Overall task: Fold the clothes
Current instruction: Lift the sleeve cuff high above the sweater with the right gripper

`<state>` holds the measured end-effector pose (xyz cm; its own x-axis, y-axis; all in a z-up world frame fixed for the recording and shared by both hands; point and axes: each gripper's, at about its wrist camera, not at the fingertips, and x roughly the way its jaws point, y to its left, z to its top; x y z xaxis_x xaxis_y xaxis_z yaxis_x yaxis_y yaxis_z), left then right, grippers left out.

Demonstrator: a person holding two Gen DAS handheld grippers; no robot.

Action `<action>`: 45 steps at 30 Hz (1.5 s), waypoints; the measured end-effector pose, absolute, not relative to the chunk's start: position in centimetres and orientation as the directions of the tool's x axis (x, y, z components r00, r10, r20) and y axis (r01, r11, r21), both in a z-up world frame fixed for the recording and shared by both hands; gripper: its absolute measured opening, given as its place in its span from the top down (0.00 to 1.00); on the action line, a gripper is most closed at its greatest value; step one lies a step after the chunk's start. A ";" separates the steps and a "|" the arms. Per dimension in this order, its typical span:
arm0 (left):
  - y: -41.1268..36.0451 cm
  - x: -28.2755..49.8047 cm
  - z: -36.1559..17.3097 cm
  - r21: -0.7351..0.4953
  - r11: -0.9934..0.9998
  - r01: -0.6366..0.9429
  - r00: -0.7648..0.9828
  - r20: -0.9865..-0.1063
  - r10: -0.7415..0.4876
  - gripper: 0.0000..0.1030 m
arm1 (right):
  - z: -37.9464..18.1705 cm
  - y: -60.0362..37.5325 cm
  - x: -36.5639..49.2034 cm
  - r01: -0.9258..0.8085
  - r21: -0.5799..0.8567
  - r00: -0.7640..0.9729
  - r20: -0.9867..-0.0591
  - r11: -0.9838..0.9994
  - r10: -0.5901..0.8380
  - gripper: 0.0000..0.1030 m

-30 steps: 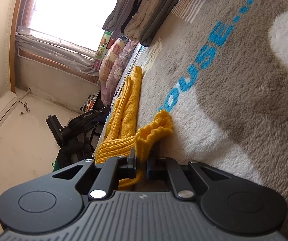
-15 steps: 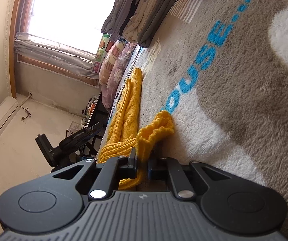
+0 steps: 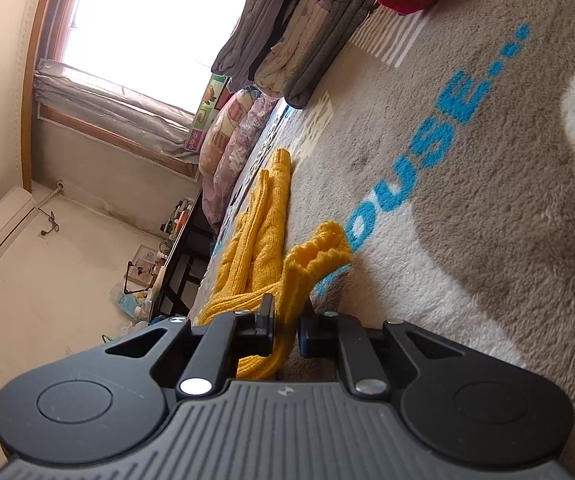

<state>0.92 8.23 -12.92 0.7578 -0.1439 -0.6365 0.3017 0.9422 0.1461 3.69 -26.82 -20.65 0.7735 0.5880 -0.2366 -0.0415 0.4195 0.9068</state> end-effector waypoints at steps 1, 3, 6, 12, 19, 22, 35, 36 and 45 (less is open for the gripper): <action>8.5 0.7 -12.3 0.149 0.941 0.303 0.757 -0.638 -0.142 0.83 | -20.4 -26.8 3.7 -0.044 0.905 0.776 -0.236 0.423 0.585 0.86; 8.8 0.8 -11.6 0.117 0.947 0.298 0.773 -0.612 -0.167 0.83 | -20.0 -26.8 3.6 -0.048 0.902 0.782 -0.234 0.429 0.578 0.86; 9.0 1.3 -11.6 0.078 0.947 0.313 0.772 -0.602 -0.205 0.83 | -19.0 -26.9 3.5 -0.064 0.894 0.790 -0.226 0.443 0.570 0.86; 9.5 1.3 -11.9 0.058 0.935 0.350 0.757 -0.605 -0.246 0.84 | -16.9 -26.9 3.6 -0.092 0.887 0.801 -0.204 0.453 0.563 0.86; 8.9 -0.6 -11.1 0.079 0.913 0.400 0.786 -0.542 -0.298 0.60 | -14.0 -26.3 4.2 -0.114 0.884 0.808 -0.182 0.453 0.560 0.86; 9.2 -0.9 -10.6 0.056 0.907 0.418 0.790 -0.516 -0.332 0.54 | -12.9 -26.0 5.0 -0.114 0.896 0.807 -0.169 0.430 0.566 0.86; 7.8 -0.4 -12.3 -0.006 0.838 0.546 0.656 -0.619 -0.432 0.51 | -8.3 -22.7 9.2 -0.119 0.909 0.795 -0.154 0.399 0.586 0.86; 8.0 -0.3 -12.3 -0.024 0.836 0.548 0.650 -0.618 -0.443 0.49 | -8.1 -22.4 9.7 -0.117 0.910 0.795 -0.154 0.398 0.587 0.86; 8.9 0.4 -12.3 -0.087 0.831 0.549 0.629 -0.612 -0.480 0.47 | -5.1 -18.5 15.0 -0.128 0.872 0.790 -0.199 0.472 0.581 0.86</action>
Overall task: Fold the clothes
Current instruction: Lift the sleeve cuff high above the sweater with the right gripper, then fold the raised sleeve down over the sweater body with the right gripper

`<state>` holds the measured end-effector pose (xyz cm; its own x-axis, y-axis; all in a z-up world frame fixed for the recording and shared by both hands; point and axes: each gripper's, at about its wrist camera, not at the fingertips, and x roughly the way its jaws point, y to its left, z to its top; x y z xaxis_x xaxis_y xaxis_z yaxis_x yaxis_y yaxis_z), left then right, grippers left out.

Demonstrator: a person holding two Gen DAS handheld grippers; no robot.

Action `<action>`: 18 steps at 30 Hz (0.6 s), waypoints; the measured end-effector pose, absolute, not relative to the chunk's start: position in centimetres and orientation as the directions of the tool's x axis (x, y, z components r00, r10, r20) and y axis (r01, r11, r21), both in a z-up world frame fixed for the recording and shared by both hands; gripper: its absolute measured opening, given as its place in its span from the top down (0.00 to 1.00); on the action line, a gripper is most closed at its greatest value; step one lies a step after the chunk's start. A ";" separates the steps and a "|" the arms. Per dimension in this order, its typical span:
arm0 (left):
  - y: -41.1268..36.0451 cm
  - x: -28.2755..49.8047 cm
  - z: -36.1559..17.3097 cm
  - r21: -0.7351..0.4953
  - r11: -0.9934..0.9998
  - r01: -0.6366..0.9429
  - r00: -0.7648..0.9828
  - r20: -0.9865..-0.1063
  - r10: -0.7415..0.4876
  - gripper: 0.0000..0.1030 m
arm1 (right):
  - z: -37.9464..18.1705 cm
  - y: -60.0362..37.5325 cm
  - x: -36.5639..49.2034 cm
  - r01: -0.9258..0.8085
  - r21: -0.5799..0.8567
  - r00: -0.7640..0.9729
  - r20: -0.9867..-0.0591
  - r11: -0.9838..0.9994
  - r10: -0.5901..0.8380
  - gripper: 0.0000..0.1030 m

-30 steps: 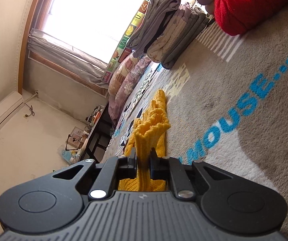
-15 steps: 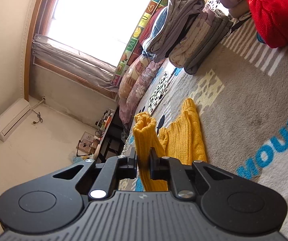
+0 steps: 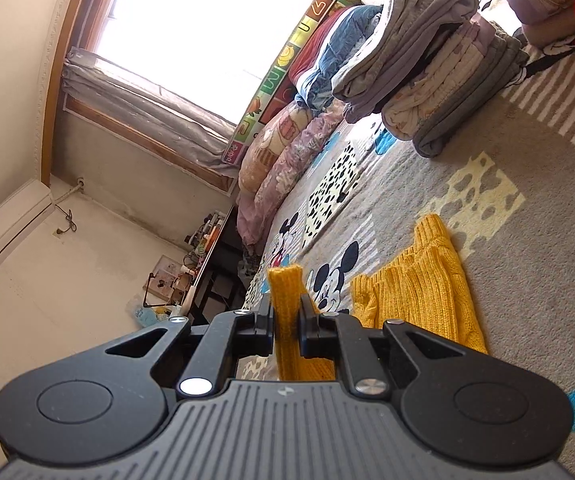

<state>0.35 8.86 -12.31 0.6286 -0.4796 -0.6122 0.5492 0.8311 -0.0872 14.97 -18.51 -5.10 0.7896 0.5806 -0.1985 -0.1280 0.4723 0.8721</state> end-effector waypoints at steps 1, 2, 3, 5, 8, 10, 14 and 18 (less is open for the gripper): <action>9.0 0.4 -12.3 -0.097 0.829 0.552 0.624 -0.611 -0.487 0.47 | -4.8 -18.0 15.6 -0.129 0.866 0.787 -0.206 0.482 0.581 0.86; 9.2 0.4 -12.2 -0.109 0.825 0.554 0.620 -0.608 -0.496 0.47 | -4.5 -17.5 16.2 -0.130 0.861 0.785 -0.214 0.492 0.582 0.86; 9.4 0.5 -12.2 -0.127 0.822 0.555 0.614 -0.604 -0.508 0.47 | -4.3 -17.0 16.9 -0.132 0.855 0.782 -0.222 0.502 0.583 0.86; 10.0 0.8 -12.2 -0.164 0.817 0.553 0.603 -0.597 -0.529 0.47 | -4.2 -15.9 18.0 -0.132 0.845 0.771 -0.242 0.519 0.590 0.86; 10.8 1.2 -12.2 -0.222 0.806 0.549 0.588 -0.583 -0.561 0.47 | -4.4 -14.0 19.7 -0.122 0.820 0.754 -0.290 0.560 0.589 0.86; 11.5 1.5 -12.2 -0.269 0.796 0.542 0.576 -0.571 -0.585 0.47 | -4.8 -12.9 20.9 -0.111 0.803 0.745 -0.323 0.586 0.583 0.86; 12.6 2.2 -12.3 -0.344 0.783 0.518 0.558 -0.558 -0.614 0.47 | -5.9 -11.0 23.3 -0.083 0.765 0.732 -0.387 0.638 0.561 0.87; 12.8 2.4 -12.3 -0.355 0.782 0.512 0.556 -0.557 -0.617 0.47 | -7.6 -9.1 25.8 -0.053 0.697 0.712 -0.476 0.715 0.517 0.87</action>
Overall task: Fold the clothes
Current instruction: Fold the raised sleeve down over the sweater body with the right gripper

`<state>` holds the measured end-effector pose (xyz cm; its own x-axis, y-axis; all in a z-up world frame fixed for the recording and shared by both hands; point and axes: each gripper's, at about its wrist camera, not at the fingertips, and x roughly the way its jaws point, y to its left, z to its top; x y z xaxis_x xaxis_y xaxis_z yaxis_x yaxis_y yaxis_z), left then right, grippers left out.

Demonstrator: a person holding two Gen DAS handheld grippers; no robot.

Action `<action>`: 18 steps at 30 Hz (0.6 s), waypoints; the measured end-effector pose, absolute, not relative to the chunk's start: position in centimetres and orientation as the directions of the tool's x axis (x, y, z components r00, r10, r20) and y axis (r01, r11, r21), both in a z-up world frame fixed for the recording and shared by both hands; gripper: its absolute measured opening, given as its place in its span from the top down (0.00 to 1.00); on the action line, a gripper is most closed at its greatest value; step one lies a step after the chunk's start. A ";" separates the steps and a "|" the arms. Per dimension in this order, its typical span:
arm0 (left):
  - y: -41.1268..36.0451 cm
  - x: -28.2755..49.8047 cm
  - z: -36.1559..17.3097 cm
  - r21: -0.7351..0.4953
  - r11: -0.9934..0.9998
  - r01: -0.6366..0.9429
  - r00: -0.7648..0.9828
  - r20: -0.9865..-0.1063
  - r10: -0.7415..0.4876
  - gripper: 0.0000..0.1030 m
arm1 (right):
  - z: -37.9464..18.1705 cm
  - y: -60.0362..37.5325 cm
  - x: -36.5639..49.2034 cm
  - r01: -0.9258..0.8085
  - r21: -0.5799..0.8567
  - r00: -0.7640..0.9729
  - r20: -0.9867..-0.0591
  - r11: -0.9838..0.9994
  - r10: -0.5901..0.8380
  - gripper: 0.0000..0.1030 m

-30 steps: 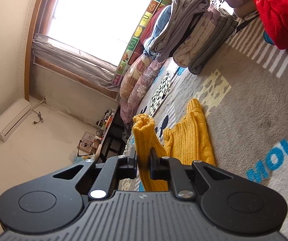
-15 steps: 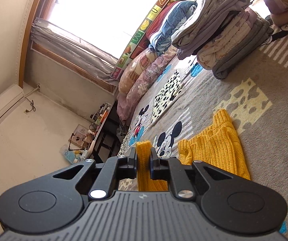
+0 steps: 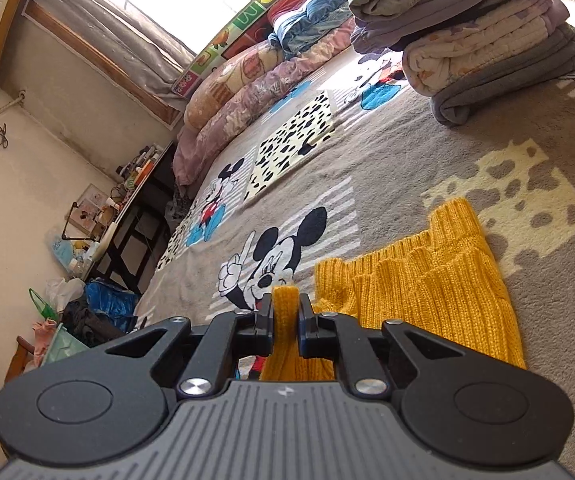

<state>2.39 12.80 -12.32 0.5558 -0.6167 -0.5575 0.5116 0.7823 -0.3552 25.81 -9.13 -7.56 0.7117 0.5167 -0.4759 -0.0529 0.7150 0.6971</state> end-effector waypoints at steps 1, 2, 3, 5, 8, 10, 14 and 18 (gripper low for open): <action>12.9 2.4 -12.3 -0.358 0.781 0.511 0.555 -0.557 -0.618 0.47 | -8.2 -8.9 26.4 -0.044 0.690 0.703 -0.492 0.722 0.513 0.87; 13.0 2.4 -12.3 -0.365 0.779 0.510 0.553 -0.556 -0.621 0.47 | -8.7 -8.7 26.9 -0.039 0.682 0.695 -0.506 0.730 0.510 0.87; 13.1 2.5 -12.4 -0.369 0.779 0.507 0.551 -0.556 -0.622 0.47 | -9.2 -8.5 27.3 -0.034 0.674 0.687 -0.521 0.738 0.507 0.87; 13.2 2.6 -12.4 -0.374 0.779 0.504 0.550 -0.557 -0.623 0.45 | -10.0 -8.3 28.0 -0.028 0.649 0.677 -0.547 0.760 0.493 0.86; 13.1 2.5 -12.4 -0.370 0.777 0.509 0.548 -0.557 -0.624 0.41 | -10.8 -8.8 28.4 -0.010 0.675 0.670 -0.543 0.738 0.507 0.73; 13.1 2.6 -12.4 -0.377 0.776 0.505 0.546 -0.556 -0.626 0.41 | -10.4 -9.5 28.4 -0.033 0.685 0.685 -0.515 0.728 0.515 0.58; 12.9 2.8 -12.3 -0.386 0.774 0.502 0.541 -0.558 -0.630 0.35 | -9.9 -11.3 28.1 -0.056 0.692 0.702 -0.485 0.720 0.521 0.49; 12.8 2.8 -12.3 -0.394 0.773 0.498 0.538 -0.559 -0.631 0.33 | -11.0 -10.9 28.1 -0.074 0.642 0.627 -0.565 0.763 0.536 0.47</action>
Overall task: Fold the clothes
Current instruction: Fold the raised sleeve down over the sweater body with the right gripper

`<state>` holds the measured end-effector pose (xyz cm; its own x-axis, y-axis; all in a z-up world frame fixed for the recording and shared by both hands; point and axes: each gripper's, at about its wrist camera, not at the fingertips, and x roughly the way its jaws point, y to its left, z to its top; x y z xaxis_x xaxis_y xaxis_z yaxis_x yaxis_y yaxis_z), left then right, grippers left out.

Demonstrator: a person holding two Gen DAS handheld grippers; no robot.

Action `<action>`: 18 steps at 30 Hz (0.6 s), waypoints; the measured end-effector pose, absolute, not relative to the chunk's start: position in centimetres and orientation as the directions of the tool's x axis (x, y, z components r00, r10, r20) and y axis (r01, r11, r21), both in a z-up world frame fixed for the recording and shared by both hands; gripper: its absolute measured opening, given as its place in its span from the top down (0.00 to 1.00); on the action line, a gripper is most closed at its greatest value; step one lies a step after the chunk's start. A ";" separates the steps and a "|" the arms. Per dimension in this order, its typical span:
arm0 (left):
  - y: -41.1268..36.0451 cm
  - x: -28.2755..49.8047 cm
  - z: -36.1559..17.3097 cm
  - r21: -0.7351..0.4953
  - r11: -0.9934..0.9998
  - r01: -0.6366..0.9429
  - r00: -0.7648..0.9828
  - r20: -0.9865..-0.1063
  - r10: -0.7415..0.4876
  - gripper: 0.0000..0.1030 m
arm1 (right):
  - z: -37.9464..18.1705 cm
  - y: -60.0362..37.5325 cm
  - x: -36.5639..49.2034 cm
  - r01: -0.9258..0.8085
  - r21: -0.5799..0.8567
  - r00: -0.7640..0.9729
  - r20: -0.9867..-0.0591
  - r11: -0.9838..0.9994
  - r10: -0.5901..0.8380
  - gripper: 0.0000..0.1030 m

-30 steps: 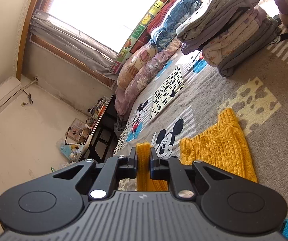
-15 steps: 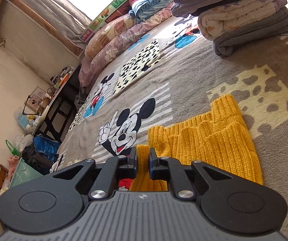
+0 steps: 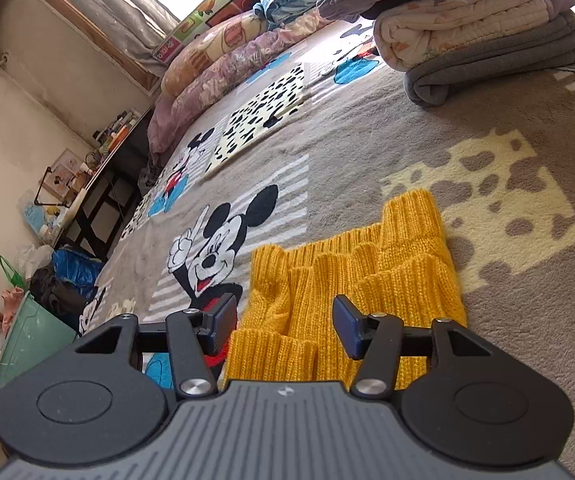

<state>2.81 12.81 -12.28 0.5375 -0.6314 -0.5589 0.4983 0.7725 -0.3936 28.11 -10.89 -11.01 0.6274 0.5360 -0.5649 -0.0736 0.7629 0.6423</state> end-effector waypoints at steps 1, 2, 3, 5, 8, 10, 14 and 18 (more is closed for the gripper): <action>12.9 2.8 -12.3 -0.398 0.772 0.496 0.538 -0.558 -0.632 0.33 | -11.3 -10.6 28.1 -0.084 0.630 0.605 -0.583 0.772 0.542 0.47; 13.0 2.8 -12.3 -0.402 0.772 0.493 0.538 -0.556 -0.633 0.33 | -11.5 -10.3 28.0 -0.098 0.621 0.591 -0.592 0.778 0.547 0.47; 13.0 2.9 -12.3 -0.404 0.772 0.491 0.539 -0.556 -0.633 0.33 | -11.7 -9.9 27.9 -0.112 0.612 0.577 -0.602 0.783 0.552 0.47; 13.0 2.9 -12.3 -0.406 0.772 0.489 0.539 -0.554 -0.634 0.33 | -11.8 -9.2 27.7 -0.138 0.595 0.556 -0.615 0.792 0.559 0.48; 13.1 2.8 -12.2 -0.409 0.771 0.489 0.538 -0.554 -0.635 0.33 | -12.0 -8.1 27.5 -0.178 0.570 0.523 -0.636 0.802 0.567 0.52; 13.1 2.9 -12.3 -0.415 0.769 0.486 0.535 -0.555 -0.637 0.33 | -12.3 -8.1 27.5 -0.178 0.576 0.508 -0.640 0.797 0.576 0.56; 13.3 3.1 -12.3 -0.441 0.761 0.477 0.527 -0.549 -0.649 0.31 | -12.6 -9.5 27.4 -0.160 0.646 0.528 -0.583 0.746 0.618 0.82; 13.9 3.5 -12.4 -0.490 0.744 0.454 0.521 -0.531 -0.668 0.31 | -11.9 -10.6 26.5 -0.214 0.693 0.586 -0.473 0.689 0.658 0.85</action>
